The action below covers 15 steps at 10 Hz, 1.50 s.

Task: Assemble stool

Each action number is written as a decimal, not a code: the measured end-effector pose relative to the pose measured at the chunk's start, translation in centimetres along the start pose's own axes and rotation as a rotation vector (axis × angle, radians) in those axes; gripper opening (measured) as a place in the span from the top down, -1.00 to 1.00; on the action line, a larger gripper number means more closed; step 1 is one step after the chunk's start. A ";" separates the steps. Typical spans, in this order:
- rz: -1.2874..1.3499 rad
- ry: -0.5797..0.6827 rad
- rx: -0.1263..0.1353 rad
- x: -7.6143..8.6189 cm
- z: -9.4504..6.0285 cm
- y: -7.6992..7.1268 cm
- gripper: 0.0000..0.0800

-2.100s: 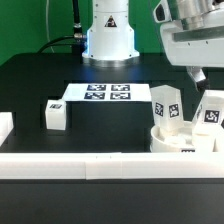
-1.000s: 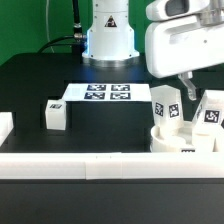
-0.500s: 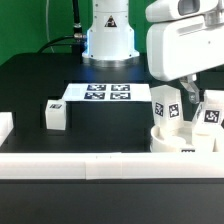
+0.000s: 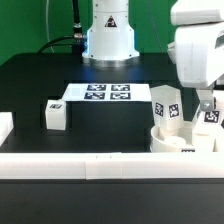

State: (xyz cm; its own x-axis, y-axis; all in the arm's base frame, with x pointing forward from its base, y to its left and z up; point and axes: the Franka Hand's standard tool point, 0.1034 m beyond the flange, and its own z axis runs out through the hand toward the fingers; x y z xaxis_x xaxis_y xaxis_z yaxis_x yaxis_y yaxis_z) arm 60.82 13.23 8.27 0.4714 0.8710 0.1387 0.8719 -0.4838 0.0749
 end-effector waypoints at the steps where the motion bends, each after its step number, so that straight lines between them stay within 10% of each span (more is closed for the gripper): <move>1: -0.088 -0.008 -0.006 -0.1 0.0 0.1 -0.62; 4: -0.238 -0.019 -0.010 -0.6 0.1 0.4 -0.62; 6: -0.232 -0.020 -0.010 -0.7 0.1 0.4 0.02; 8: -0.223 -0.020 -0.011 -0.6 0.1 0.5 0.16; 15: 0.422 -0.010 -0.016 -0.4 0.2 0.1 0.16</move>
Offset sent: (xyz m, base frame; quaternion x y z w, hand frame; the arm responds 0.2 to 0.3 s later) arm -0.0006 -0.0008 -0.0006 0.0039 0.0030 -0.1861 0.9825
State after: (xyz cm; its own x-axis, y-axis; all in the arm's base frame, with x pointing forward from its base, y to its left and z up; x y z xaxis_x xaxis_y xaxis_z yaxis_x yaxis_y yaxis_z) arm 60.73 12.84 8.04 0.7881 0.5969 0.1506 0.5999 -0.7995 0.0292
